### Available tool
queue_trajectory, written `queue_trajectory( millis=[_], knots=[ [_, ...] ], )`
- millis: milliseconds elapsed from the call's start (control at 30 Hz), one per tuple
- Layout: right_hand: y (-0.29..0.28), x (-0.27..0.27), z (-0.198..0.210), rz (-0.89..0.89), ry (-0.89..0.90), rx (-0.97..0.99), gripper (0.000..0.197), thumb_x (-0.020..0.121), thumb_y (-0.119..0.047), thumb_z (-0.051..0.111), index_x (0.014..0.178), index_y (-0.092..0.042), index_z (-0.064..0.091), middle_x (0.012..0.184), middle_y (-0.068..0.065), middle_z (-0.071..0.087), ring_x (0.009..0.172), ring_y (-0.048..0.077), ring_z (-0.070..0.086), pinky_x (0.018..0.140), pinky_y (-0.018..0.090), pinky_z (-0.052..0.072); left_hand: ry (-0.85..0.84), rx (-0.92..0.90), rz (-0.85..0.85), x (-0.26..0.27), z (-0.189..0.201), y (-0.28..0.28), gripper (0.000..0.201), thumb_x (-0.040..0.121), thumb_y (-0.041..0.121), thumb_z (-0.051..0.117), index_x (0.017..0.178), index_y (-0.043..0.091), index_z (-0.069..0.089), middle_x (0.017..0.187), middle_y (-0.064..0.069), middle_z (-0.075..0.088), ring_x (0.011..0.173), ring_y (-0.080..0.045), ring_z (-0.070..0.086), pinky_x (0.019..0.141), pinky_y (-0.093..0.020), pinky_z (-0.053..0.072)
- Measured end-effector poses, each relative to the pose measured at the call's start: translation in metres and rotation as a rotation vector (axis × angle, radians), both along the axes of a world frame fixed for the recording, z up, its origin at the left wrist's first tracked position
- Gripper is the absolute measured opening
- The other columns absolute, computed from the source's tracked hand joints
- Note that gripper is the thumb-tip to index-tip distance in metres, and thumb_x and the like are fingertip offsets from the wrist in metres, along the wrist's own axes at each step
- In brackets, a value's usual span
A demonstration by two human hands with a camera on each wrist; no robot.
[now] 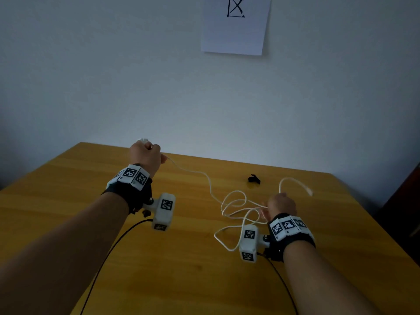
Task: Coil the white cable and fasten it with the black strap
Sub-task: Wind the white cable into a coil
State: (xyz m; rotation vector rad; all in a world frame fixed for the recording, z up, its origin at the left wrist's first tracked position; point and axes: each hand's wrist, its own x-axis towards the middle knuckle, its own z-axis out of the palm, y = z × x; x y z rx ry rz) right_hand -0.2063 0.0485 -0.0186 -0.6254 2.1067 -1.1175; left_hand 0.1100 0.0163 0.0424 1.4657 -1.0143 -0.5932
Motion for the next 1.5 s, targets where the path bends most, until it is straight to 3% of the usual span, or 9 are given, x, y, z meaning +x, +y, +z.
queue_trajectory(
  millis=[200,433,533,667,867,1133,1233,1300,1500],
  knots=[
    [0.001,0.017,0.014,0.251,0.421,0.053,0.053,0.109,-0.036,0.033,0.112,0.006,0.066,0.085,0.015,0.066,0.069,0.026,0.061,0.069,0.038,0.055,-0.035,0.05,-0.287,-0.025,0.008,0.013,0.022,0.094,0.019,0.06,0.078,0.006,0.056,0.051,-0.006,0.047,0.048,-0.022,0.046,0.052,-0.029,0.046],
    [-0.002,0.022,0.041,0.388,0.82,0.021,0.049,0.104,-0.044,0.043,0.079,-0.006,0.063,0.069,0.006,0.061,0.063,0.025,0.06,0.061,0.03,0.046,-0.139,0.285,-0.387,-0.041,0.017,0.015,0.047,0.094,0.047,0.059,0.067,0.011,0.046,0.051,-0.004,0.038,0.042,-0.02,0.036,0.047,-0.025,0.033],
    [0.005,0.037,0.044,0.616,0.667,-0.282,0.048,0.102,-0.052,0.045,0.076,-0.014,0.06,0.069,-0.001,0.057,0.061,0.018,0.053,0.06,0.028,0.043,0.01,0.365,-0.478,-0.045,0.017,0.017,0.044,0.094,0.049,0.057,0.071,0.016,0.043,0.05,0.0,0.029,0.04,-0.016,0.026,0.045,-0.024,0.026],
    [0.015,0.069,0.039,0.957,0.457,-0.331,0.047,0.097,-0.054,0.057,0.131,-0.022,0.062,0.115,-0.013,0.061,0.105,0.009,0.06,0.091,0.035,0.053,0.258,0.369,-0.613,-0.052,0.015,0.024,0.055,0.098,0.047,0.055,0.055,0.024,0.028,0.046,0.005,0.022,0.036,-0.013,0.018,0.041,-0.022,0.018],
    [0.015,0.085,0.033,1.124,0.546,-0.298,0.039,0.104,-0.037,0.046,0.095,-0.01,0.072,0.085,0.008,0.074,0.063,0.011,0.059,0.061,0.029,0.046,0.669,0.353,-0.817,-0.048,0.024,0.023,0.058,0.104,0.043,0.037,0.052,0.027,0.017,0.049,0.006,0.008,0.032,-0.01,0.012,0.035,-0.016,0.021],
    [0.01,0.09,0.019,1.039,0.79,-0.26,0.03,0.101,-0.041,0.044,0.079,-0.024,0.055,0.086,0.007,0.071,0.086,0.027,0.064,0.084,0.042,0.055,1.213,0.092,-0.962,-0.068,0.029,0.034,0.035,0.102,0.03,0.033,0.068,0.023,0.027,0.058,-0.001,0.038,0.048,-0.02,0.038,0.059,-0.029,0.037],
    [0.021,0.097,0.026,1.075,0.894,-0.189,0.027,0.094,-0.037,0.058,0.112,-0.019,0.067,0.112,0.009,0.074,0.112,0.03,0.061,0.103,0.043,0.042,1.147,0.011,-0.977,-0.082,0.036,0.04,0.04,0.105,0.031,0.031,0.068,0.018,0.035,0.097,-0.018,0.072,0.095,-0.038,0.07,0.092,-0.046,0.049],
    [0.026,0.1,0.03,1.134,0.931,-0.158,0.036,0.091,-0.026,0.064,0.124,-0.014,0.061,0.119,0.011,0.07,0.119,0.034,0.056,0.108,0.045,0.034,1.064,-0.013,-1.03,-0.086,0.039,0.041,0.038,0.106,0.033,0.029,0.071,0.019,0.033,0.123,-0.028,0.065,0.118,-0.043,0.062,0.108,-0.049,0.041],
    [0.029,0.103,0.036,1.202,0.866,-0.213,0.035,0.093,-0.01,0.059,0.127,-0.017,0.062,0.113,0.006,0.073,0.108,0.025,0.064,0.096,0.043,0.051,0.419,-0.051,-0.78,-0.095,0.028,0.032,0.046,0.108,0.031,0.029,0.127,-0.005,0.051,0.121,-0.024,0.068,0.116,-0.029,0.065,0.099,-0.028,0.047]
  ],
)
